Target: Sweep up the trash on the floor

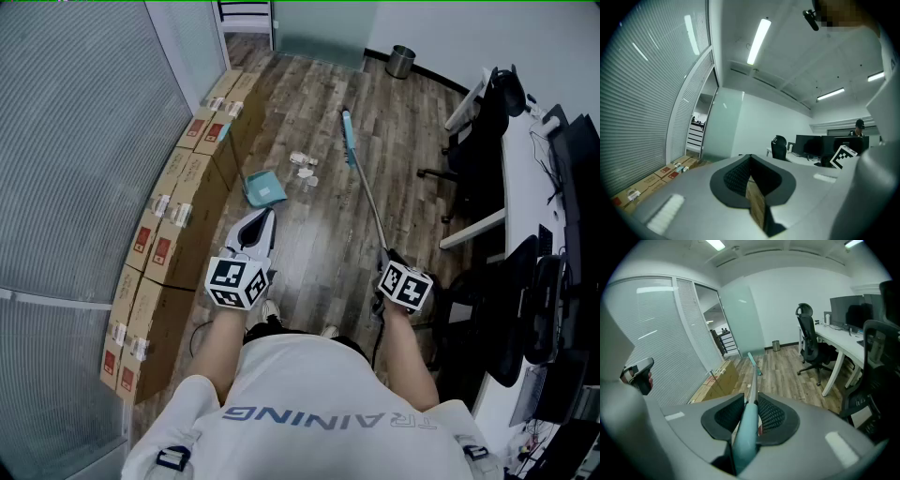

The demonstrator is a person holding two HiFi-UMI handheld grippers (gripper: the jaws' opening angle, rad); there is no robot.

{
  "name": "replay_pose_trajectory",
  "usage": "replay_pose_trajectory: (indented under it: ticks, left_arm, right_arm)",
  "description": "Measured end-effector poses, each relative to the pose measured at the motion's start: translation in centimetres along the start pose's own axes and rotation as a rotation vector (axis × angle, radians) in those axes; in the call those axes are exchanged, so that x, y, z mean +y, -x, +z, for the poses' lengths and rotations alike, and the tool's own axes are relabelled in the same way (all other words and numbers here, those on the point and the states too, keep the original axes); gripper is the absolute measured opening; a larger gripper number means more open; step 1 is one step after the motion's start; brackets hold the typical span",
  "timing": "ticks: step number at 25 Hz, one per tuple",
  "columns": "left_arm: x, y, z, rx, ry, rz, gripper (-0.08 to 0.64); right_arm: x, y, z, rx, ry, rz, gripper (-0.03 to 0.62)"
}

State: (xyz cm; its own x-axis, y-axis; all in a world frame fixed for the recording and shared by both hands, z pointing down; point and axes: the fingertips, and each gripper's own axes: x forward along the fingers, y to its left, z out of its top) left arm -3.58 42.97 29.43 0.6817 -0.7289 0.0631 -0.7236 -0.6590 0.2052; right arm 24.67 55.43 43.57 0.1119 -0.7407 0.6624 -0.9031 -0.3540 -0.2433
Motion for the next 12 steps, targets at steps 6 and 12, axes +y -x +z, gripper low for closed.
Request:
replay_pose_trajectory:
  ticks: [6, 12]
  left_arm:
    - [0.4, -0.5, 0.0, 0.002, 0.009, -0.001, 0.002]
    - [0.6, -1.2, -0.3, 0.007, 0.018, -0.006, 0.002]
  right_arm:
    - [0.4, -0.7, 0.1, 0.007, 0.007, 0.004, 0.106]
    - [0.6, -1.1, 0.3, 0.013, 0.01, 0.005, 0.106]
